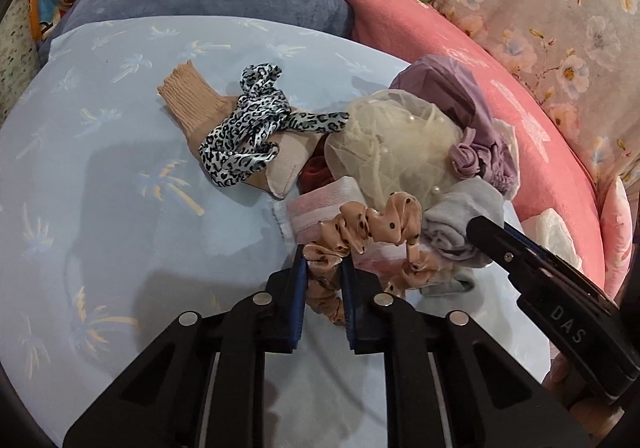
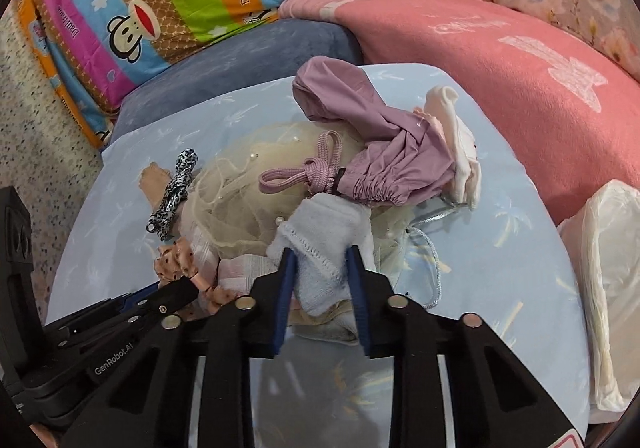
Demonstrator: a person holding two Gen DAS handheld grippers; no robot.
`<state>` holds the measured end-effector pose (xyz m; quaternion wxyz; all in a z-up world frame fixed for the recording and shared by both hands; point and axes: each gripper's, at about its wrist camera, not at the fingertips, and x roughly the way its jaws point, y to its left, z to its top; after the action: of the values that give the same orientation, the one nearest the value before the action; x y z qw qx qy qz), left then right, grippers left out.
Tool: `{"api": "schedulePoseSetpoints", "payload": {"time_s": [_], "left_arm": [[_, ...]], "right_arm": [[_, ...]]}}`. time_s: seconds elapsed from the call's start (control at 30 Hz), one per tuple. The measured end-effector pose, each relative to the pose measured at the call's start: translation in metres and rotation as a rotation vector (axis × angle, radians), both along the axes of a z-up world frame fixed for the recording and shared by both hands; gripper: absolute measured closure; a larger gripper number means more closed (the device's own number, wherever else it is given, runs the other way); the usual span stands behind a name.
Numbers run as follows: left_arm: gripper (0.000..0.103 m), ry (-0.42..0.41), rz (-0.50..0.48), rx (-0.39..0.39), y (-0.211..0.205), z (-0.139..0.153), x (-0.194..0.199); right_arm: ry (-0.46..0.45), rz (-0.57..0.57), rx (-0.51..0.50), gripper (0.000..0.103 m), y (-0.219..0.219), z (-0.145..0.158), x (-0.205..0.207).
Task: Collect trash
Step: 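Reach the left tool to the brown polka-dot scrunchie and close on it, then carry the scrunchie in the left tool over the white wastebasket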
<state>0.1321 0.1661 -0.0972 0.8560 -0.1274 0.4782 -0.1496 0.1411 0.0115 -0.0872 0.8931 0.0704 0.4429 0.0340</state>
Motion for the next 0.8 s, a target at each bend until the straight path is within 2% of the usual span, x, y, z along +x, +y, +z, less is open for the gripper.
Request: {"api": "schedulePoseSetpoints", "payload": {"time_s": [0.07, 0.23, 0.5, 0.8], "left_arm": [[0.087, -0.011, -0.001, 0.002, -0.001, 0.006, -0.004], [0.087, -0.029, -0.010, 0.005, -0.009, 0.020, -0.013], [0.088, -0.084, -0.063, 0.029, -0.036, 0.048, -0.030], [0.087, -0.168, -0.161, 0.072, -0.097, 0.082, -0.048]], "right_arm": [[-0.002, -0.001, 0.014, 0.091, -0.004, 0.005, -0.004], [-0.034, -0.011, 0.029, 0.096, -0.011, 0.024, -0.021], [-0.103, -0.054, 0.022, 0.096, -0.037, 0.061, -0.054], [-0.182, -0.155, 0.011, 0.096, -0.088, 0.093, -0.095]]}}
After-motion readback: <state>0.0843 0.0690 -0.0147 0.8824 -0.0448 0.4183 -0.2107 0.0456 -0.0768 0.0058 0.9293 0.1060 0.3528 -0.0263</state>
